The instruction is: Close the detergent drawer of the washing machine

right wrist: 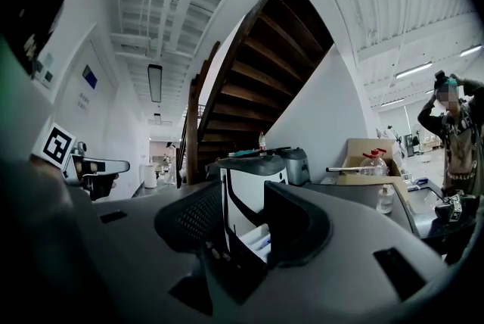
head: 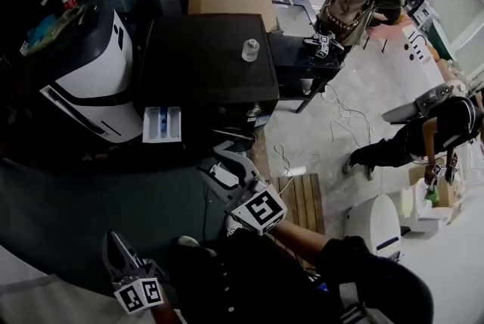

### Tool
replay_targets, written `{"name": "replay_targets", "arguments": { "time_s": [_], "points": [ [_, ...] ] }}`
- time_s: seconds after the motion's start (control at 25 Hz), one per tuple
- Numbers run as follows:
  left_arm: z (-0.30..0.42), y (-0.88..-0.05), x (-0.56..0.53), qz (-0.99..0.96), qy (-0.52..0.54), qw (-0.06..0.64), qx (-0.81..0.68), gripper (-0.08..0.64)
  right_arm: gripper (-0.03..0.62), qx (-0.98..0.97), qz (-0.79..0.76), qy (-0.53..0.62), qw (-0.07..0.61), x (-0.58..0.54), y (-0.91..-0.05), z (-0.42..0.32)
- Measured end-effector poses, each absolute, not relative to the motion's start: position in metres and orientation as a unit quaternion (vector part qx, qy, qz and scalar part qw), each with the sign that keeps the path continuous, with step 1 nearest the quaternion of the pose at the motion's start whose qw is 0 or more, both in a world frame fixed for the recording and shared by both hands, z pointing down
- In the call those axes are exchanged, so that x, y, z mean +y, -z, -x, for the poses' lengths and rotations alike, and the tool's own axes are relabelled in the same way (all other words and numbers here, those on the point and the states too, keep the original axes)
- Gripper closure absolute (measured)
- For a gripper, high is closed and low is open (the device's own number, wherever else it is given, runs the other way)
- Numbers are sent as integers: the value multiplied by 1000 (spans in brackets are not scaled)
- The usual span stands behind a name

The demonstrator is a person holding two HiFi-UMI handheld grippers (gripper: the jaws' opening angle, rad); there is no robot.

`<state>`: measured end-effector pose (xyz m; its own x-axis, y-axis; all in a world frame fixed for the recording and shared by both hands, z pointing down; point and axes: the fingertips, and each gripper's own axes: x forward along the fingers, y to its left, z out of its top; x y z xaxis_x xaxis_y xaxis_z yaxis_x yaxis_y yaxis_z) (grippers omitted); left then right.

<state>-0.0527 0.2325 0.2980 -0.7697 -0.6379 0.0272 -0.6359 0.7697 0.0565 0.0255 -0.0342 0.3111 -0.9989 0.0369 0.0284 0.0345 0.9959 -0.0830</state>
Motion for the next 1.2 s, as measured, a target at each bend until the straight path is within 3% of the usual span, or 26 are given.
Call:
{"name": "replay_targets", "arguments": {
  "time_s": [1.2],
  "points": [
    [220, -309, 231, -498, 33, 26, -866, 555, 416, -979, -200, -38, 15, 1, -312, 27]
  ]
}}
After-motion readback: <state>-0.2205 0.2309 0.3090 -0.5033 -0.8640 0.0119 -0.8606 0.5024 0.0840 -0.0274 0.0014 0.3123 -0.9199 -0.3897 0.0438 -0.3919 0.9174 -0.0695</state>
